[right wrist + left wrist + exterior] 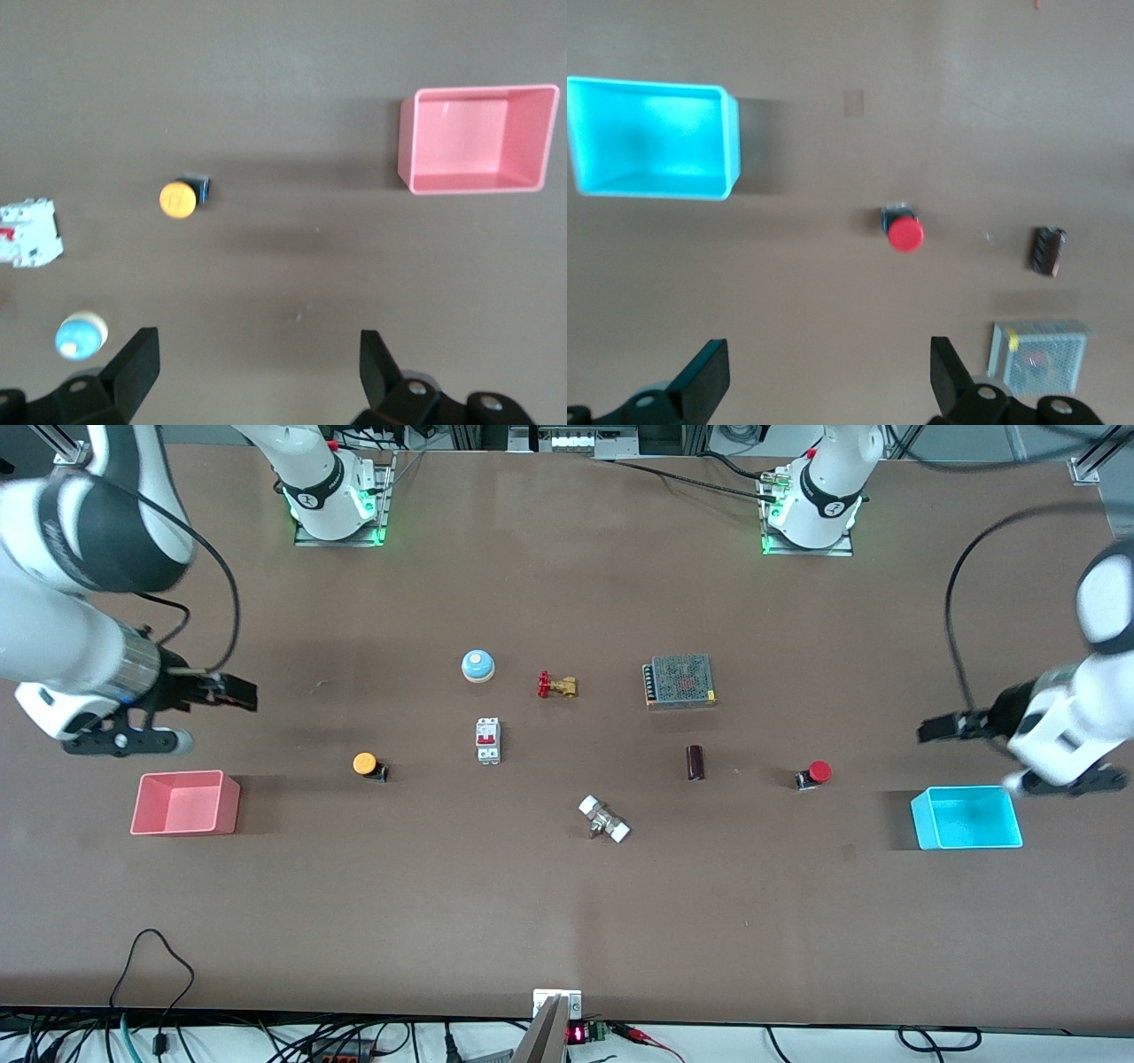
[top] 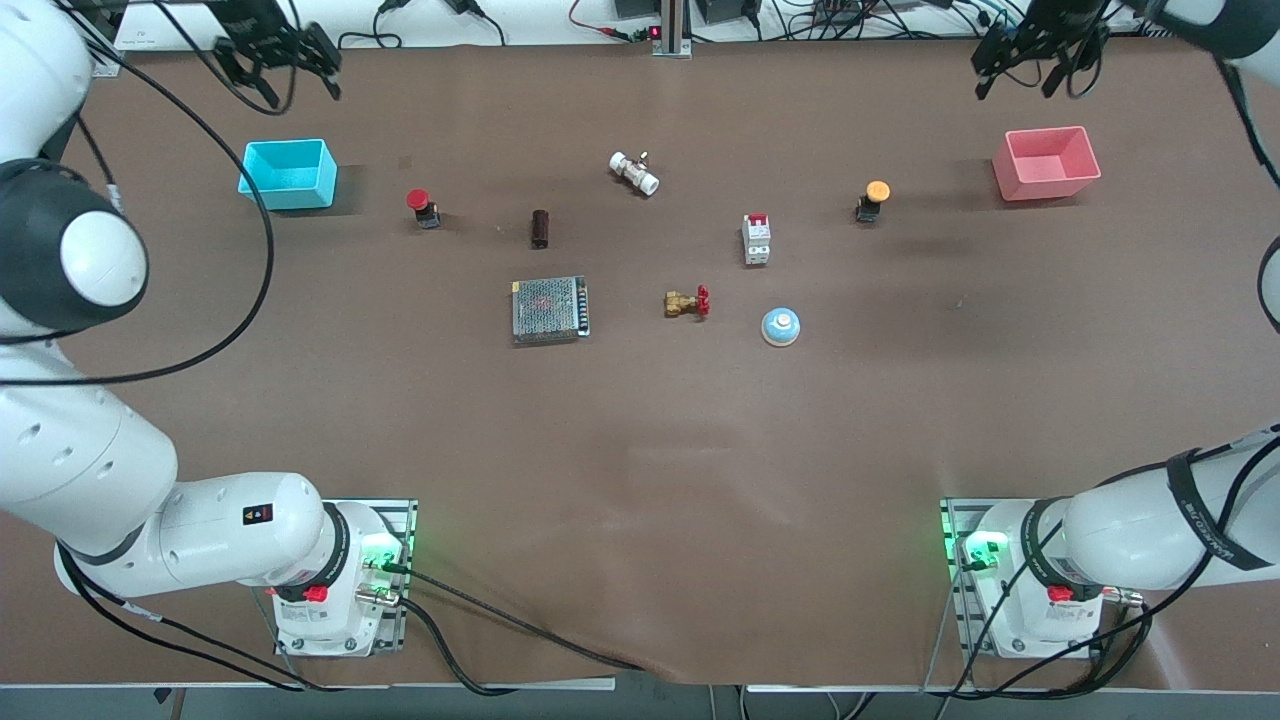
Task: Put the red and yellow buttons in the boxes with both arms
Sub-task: 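Reach the right gripper to the yellow button while the left gripper reaches the red button, then lower and close the right gripper on the yellow button while the left grasps red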
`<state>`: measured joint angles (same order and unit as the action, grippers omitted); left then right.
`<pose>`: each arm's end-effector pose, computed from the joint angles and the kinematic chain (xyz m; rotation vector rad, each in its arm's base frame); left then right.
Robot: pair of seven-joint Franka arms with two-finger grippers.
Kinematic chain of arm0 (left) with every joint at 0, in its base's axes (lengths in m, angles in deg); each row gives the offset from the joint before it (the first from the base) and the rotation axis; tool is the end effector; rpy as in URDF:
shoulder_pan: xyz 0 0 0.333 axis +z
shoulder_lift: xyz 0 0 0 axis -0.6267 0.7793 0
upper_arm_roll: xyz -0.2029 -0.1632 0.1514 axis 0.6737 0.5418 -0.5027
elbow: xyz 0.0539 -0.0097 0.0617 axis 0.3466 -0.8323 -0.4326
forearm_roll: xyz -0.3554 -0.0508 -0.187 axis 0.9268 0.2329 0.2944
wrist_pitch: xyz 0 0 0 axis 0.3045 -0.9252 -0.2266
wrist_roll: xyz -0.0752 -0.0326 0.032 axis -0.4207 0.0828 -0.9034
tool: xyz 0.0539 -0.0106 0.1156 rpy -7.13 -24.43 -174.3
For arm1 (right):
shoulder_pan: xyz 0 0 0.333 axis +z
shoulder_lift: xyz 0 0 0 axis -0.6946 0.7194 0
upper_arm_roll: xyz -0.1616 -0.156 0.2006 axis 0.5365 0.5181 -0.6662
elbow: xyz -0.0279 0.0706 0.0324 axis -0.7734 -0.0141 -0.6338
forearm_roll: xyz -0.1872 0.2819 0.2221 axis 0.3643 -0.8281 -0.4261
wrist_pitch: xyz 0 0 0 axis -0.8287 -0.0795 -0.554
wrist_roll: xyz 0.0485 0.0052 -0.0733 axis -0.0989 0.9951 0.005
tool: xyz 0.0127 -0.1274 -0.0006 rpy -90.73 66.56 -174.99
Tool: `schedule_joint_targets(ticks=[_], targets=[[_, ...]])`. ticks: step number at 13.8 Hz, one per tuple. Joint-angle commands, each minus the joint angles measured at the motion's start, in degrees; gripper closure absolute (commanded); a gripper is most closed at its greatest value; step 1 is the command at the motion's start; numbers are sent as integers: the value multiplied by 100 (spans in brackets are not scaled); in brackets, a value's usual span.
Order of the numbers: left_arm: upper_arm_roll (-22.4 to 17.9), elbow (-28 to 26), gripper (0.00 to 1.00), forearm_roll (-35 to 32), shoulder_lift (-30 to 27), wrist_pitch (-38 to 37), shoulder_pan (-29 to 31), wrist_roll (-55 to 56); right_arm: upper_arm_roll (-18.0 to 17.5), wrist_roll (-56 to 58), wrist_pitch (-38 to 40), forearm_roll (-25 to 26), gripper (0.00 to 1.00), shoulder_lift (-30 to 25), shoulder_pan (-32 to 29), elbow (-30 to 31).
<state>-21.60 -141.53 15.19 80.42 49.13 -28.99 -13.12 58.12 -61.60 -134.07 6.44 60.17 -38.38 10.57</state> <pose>0.6494 0.0210 0.3953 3.0447 0.1506 -0.2525 0.6150 0.0618 0.4186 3.1325 0.0299 -0.1641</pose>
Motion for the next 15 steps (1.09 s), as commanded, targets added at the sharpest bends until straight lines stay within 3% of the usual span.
schedule_joint_targets(ticks=[1, 4, 8, 11, 15], targets=[[10, 52, 0, -59, 417, 517, -216, -34, 7, -529, -1225, -35, 0, -254, 236, 1013], [2, -123, 0, -111, 664, 964, -629, -16, 16, -1261, -2054, 18, 0, 0, 789, 1191], [-7, -1001, 0, -120, 893, 2273, -692, -25, 16, -1500, -2748, 413, 0, 501, 1195, 1348], [-25, -1100, 0, -120, 1016, 2372, -692, -16, 7, -1377, -3408, 431, 0, 729, 1178, 1639], [-34, -1328, 0, -94, 1104, 2381, -683, 220, 16, -1333, -3743, 897, 0, 1029, 1090, 1587]])
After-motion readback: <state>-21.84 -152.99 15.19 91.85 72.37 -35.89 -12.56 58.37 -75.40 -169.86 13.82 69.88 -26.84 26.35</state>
